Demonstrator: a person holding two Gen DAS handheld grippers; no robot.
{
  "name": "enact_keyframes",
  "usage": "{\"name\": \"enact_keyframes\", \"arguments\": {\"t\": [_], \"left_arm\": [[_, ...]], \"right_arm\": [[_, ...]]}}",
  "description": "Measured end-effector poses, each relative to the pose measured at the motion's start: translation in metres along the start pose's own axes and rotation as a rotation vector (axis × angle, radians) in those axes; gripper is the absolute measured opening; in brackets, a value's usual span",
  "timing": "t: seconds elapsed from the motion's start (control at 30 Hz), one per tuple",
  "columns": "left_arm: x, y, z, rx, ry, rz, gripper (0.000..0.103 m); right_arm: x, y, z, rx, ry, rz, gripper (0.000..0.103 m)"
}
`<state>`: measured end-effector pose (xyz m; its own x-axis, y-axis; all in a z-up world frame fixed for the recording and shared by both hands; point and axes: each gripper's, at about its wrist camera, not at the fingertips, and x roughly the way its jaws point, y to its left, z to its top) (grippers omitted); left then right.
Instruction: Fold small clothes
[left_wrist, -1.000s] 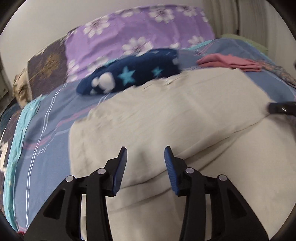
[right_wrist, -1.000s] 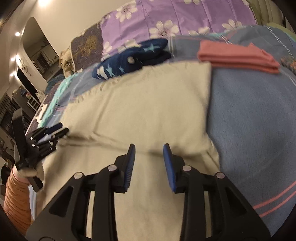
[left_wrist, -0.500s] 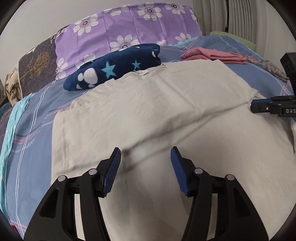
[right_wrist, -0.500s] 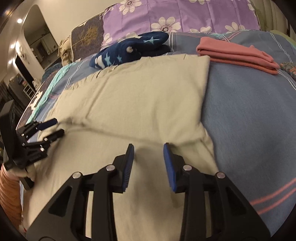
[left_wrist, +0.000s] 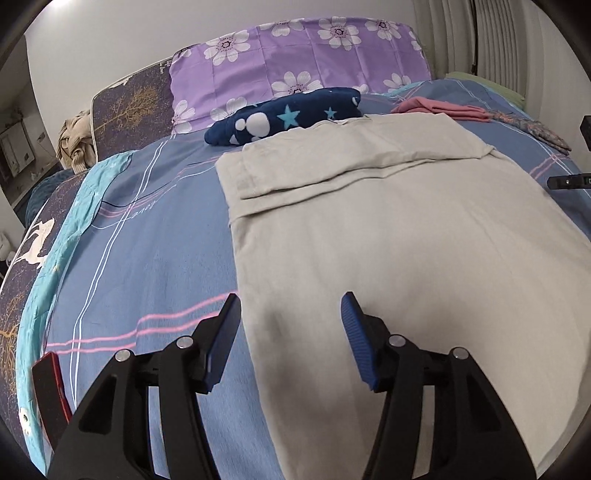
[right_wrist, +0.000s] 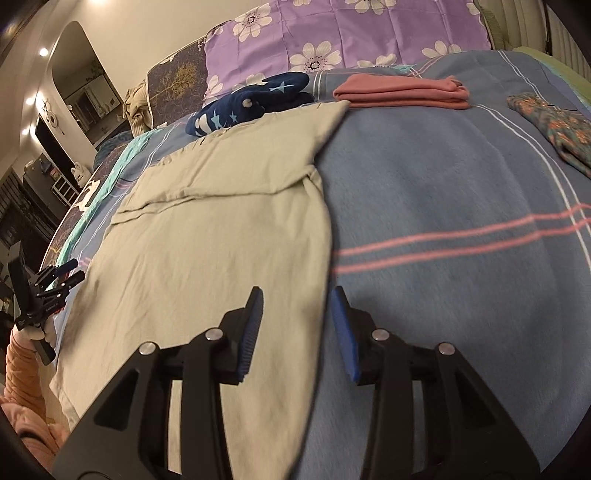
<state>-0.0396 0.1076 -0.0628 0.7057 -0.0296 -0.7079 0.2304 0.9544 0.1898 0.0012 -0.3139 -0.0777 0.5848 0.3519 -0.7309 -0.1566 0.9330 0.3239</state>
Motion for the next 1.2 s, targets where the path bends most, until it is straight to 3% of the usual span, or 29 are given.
{"name": "enact_keyframes", "arguments": {"t": [0.2, 0.27, 0.43, 0.6, 0.63, 0.67, 0.7, 0.97, 1.07, 1.2], "left_arm": [[-0.024, -0.02, -0.013, 0.016, -0.047, -0.02, 0.057], [-0.029, -0.027, -0.017, 0.018, -0.053, -0.019, 0.062], [-0.038, -0.035, -0.026, 0.003, -0.056, -0.008, 0.062], [-0.048, -0.038, -0.024, -0.004, -0.074, 0.01, 0.062], [-0.05, -0.038, -0.024, -0.006, -0.078, 0.013, 0.062], [-0.052, -0.038, -0.023, -0.009, -0.081, 0.015, 0.062], [-0.056, -0.037, -0.023, -0.012, -0.085, 0.017, 0.062], [-0.08, 0.002, -0.023, -0.109, -0.12, 0.079, 0.062], [-0.096, 0.021, -0.026, -0.175, -0.161, 0.067, 0.063], [-0.117, 0.028, -0.036, -0.192, -0.207, 0.002, 0.068]], "right_arm": [[-0.04, 0.004, -0.033, -0.028, -0.023, 0.104, 0.04], [-0.053, 0.008, -0.052, -0.057, -0.015, 0.143, 0.04], [-0.069, 0.014, -0.096, -0.079, 0.032, 0.256, 0.042], [-0.069, 0.021, -0.116, -0.122, 0.057, 0.27, 0.042], [-0.071, 0.021, -0.116, -0.118, 0.052, 0.273, 0.036], [-0.073, 0.02, -0.115, -0.118, 0.042, 0.272, 0.016], [-0.075, 0.02, -0.115, -0.12, 0.035, 0.265, 0.005], [-0.083, -0.006, -0.066, 0.003, -0.141, 0.25, 0.004], [-0.057, -0.021, -0.046, 0.092, -0.125, 0.136, 0.004], [-0.029, -0.024, -0.037, 0.133, -0.085, 0.126, 0.005]]}}
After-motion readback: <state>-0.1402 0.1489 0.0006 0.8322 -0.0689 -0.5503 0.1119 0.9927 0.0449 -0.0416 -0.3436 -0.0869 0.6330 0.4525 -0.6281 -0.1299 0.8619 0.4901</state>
